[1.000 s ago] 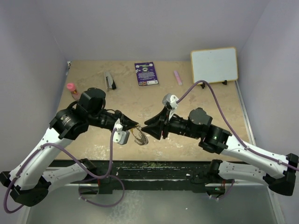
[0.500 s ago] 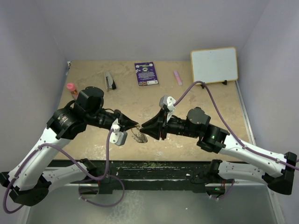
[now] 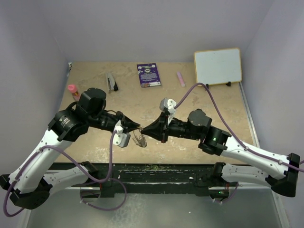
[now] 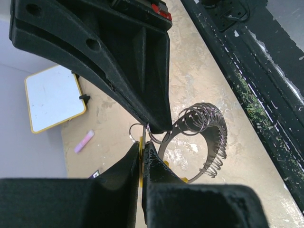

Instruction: Put the keys on the keyring

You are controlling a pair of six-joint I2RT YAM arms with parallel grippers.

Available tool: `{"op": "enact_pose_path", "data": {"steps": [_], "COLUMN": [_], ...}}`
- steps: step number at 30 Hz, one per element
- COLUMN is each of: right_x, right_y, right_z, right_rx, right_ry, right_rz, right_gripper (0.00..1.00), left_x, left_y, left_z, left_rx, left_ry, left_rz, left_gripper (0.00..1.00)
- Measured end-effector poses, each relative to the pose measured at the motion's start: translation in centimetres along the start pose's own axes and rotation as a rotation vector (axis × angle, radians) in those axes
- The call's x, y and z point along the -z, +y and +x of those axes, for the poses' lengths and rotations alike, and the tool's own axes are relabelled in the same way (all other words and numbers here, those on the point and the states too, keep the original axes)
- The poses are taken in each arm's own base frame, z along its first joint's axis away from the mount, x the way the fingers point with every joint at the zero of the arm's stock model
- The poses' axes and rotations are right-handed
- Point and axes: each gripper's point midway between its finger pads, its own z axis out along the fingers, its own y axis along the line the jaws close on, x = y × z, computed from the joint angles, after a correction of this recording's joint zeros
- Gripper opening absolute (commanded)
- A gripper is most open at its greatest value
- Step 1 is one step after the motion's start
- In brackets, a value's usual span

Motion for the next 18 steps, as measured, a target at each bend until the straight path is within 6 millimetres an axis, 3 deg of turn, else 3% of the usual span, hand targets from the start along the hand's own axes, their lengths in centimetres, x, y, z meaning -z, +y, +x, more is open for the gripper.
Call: {"op": "enact_pose_path", "data": {"steps": [10, 18], "right_x": [2.0, 2.0], "right_y": [0.5, 0.3], "right_z": [-3.0, -3.0], "right_rx": [0.021, -0.014], "right_ry": [-0.119, -0.134], "right_rz": [0.023, 0.037], "right_gripper": [0.0, 0.0], "left_x": [0.6, 0.5], "left_y": [0.6, 0.5], "left_z": [-0.2, 0.0], "left_rx": [-0.052, -0.071], "left_ry": [0.019, 0.011], "left_rz": [-0.056, -0.074], "left_gripper": [0.03, 0.03]}}
